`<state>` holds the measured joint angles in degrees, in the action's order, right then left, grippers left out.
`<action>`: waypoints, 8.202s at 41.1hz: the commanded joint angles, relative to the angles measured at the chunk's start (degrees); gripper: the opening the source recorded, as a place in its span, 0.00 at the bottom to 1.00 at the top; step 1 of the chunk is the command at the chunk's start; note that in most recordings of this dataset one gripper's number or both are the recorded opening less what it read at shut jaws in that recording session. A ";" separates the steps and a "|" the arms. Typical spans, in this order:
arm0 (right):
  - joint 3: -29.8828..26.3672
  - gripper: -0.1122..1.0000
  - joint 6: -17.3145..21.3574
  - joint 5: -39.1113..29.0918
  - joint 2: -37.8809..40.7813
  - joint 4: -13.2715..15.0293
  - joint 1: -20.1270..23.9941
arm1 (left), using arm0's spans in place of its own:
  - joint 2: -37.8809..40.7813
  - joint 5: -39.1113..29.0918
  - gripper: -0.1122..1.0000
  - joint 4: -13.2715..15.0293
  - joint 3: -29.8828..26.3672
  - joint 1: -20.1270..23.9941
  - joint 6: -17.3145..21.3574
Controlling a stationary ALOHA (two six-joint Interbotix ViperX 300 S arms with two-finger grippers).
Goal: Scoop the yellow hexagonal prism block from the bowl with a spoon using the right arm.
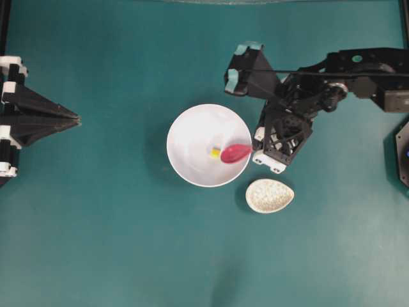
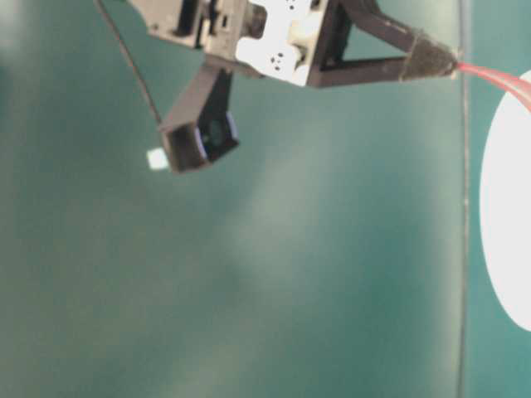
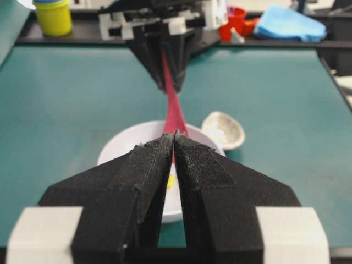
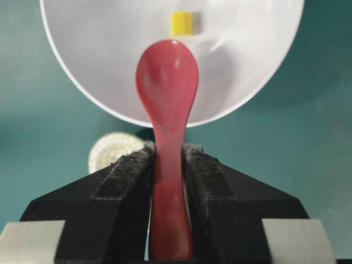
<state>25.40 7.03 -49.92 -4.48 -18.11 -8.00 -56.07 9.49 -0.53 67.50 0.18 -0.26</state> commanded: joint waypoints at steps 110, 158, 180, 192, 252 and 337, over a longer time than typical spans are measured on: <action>-7.82 0.32 -1.05 10.81 9.05 2.55 -0.26 | 0.09 0.53 0.20 -0.09 -1.67 0.00 0.00; -0.44 0.32 -1.05 25.49 5.27 2.46 1.49 | 0.09 0.53 0.20 -0.09 -1.58 0.00 0.00; 8.70 0.32 -0.79 38.85 2.46 2.46 3.25 | 0.09 0.44 0.20 -0.09 -1.58 0.00 0.00; 13.18 0.32 -0.88 46.23 0.44 2.46 4.04 | 0.09 0.53 0.20 -0.09 -1.67 0.00 0.00; 21.88 0.32 -1.32 63.63 -10.37 9.32 5.27 | 0.00 0.70 0.20 -0.09 -1.67 0.00 -0.09; 22.94 0.32 -2.55 62.14 -17.14 9.93 4.66 | 0.26 4.22 0.20 -0.18 -1.67 0.00 1.14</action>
<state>49.48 4.66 12.04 -20.39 -8.35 -3.43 -56.34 13.10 -0.53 67.50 0.18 0.79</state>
